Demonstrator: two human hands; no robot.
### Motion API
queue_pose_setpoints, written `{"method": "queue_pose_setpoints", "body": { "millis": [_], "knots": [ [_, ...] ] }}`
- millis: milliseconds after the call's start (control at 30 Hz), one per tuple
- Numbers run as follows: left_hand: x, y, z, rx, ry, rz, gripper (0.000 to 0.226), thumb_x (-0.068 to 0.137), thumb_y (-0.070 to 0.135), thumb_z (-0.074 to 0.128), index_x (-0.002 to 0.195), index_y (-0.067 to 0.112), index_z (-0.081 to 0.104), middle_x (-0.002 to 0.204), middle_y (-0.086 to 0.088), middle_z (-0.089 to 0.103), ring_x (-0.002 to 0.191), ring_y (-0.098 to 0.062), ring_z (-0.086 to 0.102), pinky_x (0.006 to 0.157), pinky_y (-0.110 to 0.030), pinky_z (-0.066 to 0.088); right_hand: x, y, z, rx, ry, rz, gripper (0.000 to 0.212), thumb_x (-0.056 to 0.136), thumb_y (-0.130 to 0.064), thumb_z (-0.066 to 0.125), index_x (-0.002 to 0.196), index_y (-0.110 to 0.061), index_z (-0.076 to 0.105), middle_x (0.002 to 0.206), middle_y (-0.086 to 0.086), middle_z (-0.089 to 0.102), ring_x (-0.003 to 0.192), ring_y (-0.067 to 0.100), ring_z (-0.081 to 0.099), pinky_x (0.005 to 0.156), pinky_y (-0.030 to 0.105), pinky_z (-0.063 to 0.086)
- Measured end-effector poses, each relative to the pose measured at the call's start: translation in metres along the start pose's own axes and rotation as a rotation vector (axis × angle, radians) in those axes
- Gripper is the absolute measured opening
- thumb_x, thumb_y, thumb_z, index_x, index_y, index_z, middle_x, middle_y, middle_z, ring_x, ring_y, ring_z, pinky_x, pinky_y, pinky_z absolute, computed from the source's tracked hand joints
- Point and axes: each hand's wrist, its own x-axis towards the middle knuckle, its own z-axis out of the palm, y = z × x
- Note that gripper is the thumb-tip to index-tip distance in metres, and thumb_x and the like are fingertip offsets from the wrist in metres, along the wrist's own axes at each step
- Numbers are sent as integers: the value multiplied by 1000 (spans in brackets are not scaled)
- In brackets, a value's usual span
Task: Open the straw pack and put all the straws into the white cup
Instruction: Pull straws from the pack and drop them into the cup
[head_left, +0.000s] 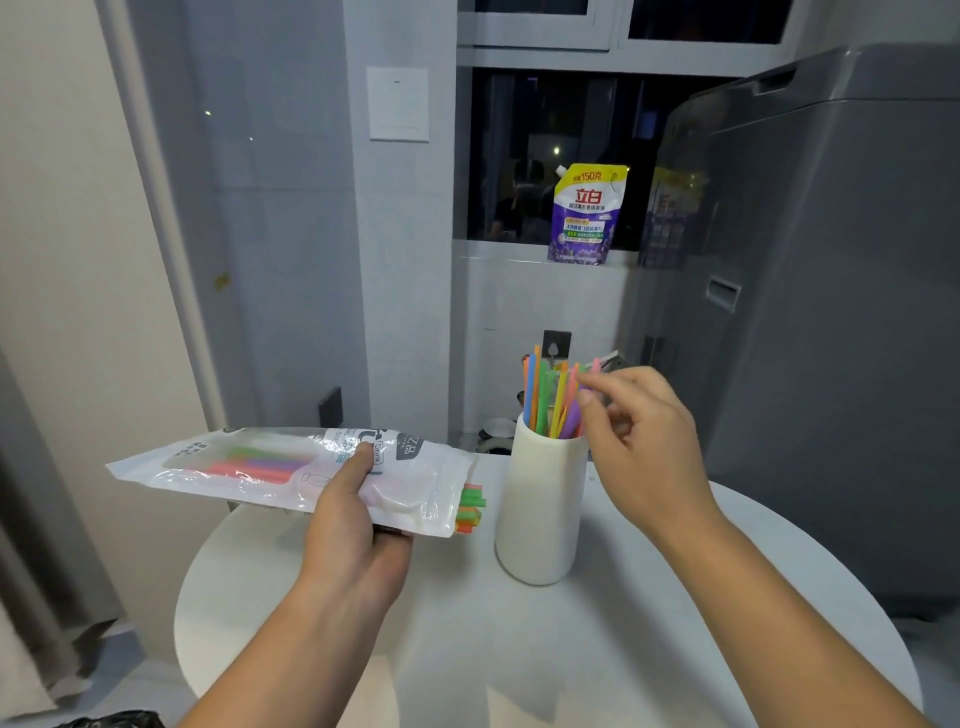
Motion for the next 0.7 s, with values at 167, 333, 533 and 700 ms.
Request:
{"method": "queue_pose_setpoints", "body": {
  "millis": [167,333,533,700],
  "knots": [
    [-2,0,2,-13,-5,-3,32,99,18,63,131,17,62,113,-5,79,93,-21,78,91,-53,58,-6,-1,1,-13,-116,135,31,95,-42,56,115,-27,75,104,-4,49,76,13,60,78,35,52],
    [-5,7,7,-15,-31,-20,30,101,21,60,130,15,63,112,-9,79,100,-30,77,82,-65,59,-9,-19,-9,120,46,206,45,94,-53,40,74,-18,61,73,4,62,60,10,53,59,36,48],
    [-18,13,20,32,-62,77,38,99,23,64,136,12,62,132,-14,70,120,-33,68,105,-62,49,-50,-55,22,570,-470,909,63,104,-60,28,102,-8,64,61,10,69,39,20,56,39,26,45],
    [-30,8,29,217,-120,247,38,95,14,68,131,4,64,121,-16,74,103,-26,74,91,-41,60,-67,-72,40,959,-412,1186,63,101,-66,31,90,-9,57,51,10,56,35,20,42,41,20,32]
  ]
}}
